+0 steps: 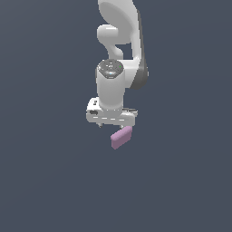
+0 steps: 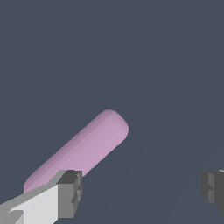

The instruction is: Pick up the object and move it to a goal position.

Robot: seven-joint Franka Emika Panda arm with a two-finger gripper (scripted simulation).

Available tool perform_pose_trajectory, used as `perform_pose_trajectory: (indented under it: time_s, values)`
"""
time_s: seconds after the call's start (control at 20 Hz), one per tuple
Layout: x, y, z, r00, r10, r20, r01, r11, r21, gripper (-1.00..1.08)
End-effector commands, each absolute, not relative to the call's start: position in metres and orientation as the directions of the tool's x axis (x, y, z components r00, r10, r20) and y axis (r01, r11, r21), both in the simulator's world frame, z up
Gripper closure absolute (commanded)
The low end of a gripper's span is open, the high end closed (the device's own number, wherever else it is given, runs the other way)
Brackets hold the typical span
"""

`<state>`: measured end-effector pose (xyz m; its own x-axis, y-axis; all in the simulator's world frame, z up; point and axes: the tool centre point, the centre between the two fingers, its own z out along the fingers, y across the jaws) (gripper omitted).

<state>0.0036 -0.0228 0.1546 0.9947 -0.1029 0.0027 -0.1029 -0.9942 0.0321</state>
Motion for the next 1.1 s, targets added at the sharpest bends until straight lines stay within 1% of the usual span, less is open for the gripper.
perform_pose_trajectory:
  time_s: [0.0,0.5,1.05]
  values:
    - [0.004,-0.020,0.154,0.990,-0.139,0.004,-0.139,-0.990,0.030,-0.92]
    - [0.006,-0.007,0.152,0.935,-0.355,0.007,-0.355,-0.935,0.020,-0.92]
    - [0.008,0.010,0.149,0.802,-0.598,0.006,-0.598,-0.802,0.009,-0.92]
